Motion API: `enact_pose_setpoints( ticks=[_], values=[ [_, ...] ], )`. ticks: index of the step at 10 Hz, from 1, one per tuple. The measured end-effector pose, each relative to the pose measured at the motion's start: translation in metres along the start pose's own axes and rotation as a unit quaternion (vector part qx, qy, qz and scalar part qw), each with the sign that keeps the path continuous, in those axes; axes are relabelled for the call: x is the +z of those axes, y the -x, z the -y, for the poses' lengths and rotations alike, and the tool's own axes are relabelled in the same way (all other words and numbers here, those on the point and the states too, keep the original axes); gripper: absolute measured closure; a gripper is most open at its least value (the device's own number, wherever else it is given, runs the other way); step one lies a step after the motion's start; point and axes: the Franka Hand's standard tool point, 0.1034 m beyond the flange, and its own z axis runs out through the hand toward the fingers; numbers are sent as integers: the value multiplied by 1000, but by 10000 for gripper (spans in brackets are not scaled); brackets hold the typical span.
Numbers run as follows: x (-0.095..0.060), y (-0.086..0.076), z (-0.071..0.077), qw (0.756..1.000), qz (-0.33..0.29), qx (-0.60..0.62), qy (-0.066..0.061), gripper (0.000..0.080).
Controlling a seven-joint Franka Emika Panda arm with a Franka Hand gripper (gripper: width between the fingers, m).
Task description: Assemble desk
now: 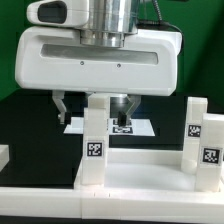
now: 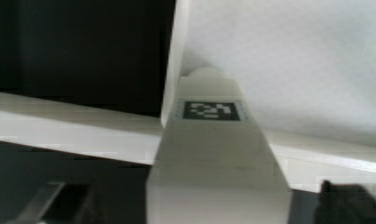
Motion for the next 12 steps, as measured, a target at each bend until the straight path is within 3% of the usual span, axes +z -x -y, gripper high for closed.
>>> enact_pose_setpoints(
  ticks=[1, 2, 3, 7, 10, 12],
  values=[
    [0, 0, 0, 1000, 0, 0, 0, 427],
    [0, 0, 0, 1000, 0, 1, 0, 427],
    [0, 0, 0, 1000, 0, 11, 0, 511],
    [1, 0, 0, 996, 0, 89, -1, 511],
    [2, 1, -2, 968, 0, 249, -12, 511],
    [2, 1, -3, 946, 1, 325, -12, 511]
  ],
)
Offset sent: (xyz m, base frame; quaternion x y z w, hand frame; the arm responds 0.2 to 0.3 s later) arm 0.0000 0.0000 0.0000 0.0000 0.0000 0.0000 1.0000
